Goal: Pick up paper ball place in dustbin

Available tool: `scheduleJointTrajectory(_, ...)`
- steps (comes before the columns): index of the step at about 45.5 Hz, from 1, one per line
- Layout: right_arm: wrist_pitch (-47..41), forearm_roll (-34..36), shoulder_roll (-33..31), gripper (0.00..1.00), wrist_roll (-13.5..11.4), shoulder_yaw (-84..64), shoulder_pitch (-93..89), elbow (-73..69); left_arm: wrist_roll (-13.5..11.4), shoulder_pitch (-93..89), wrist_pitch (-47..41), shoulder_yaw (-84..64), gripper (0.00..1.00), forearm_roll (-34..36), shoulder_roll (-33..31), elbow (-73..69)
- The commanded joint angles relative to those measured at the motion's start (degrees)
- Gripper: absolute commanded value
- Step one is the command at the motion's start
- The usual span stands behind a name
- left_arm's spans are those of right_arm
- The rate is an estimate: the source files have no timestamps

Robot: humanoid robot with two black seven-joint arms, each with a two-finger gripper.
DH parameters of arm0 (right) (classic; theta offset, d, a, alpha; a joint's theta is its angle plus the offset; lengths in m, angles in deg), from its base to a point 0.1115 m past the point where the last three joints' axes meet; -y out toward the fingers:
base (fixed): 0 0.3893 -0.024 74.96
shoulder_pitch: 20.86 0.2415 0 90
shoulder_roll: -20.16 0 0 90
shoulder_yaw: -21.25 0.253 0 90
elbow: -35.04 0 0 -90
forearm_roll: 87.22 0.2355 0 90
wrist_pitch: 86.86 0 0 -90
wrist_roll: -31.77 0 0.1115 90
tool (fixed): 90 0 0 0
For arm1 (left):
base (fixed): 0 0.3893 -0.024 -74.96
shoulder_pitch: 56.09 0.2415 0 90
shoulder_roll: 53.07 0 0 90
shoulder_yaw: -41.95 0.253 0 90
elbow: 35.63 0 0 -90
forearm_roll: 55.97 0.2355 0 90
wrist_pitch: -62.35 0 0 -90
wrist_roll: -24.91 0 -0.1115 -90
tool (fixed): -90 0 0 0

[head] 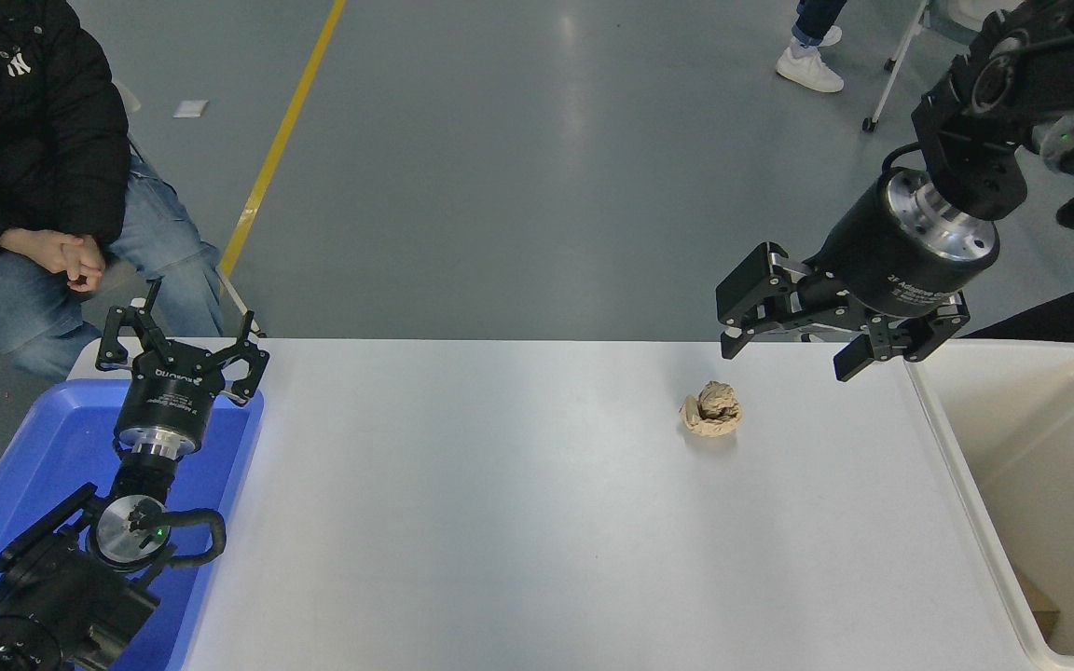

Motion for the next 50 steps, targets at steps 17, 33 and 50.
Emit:
scheduleJointTrajectory(17,1.8,-0.5,1.4,1.00,0.0,2.7,-9.9,7.3,-0.1,-0.1,-0.1,0.0,1.00,0.0,0.0,0.0)
scheduleJointTrajectory(33,5.9,-4.9,4.9,1.00,0.1,7.3,-29.8,26.0,-0.1,-0.1,0.0,0.0,1.00,0.0,0.0,0.0)
scheduleJointTrajectory(50,14.1,-17.0,5.1,1.00,0.1,20.6,-58.6,52.1,-0.1,-0.1,0.0,0.0,1.00,0.0,0.0,0.1)
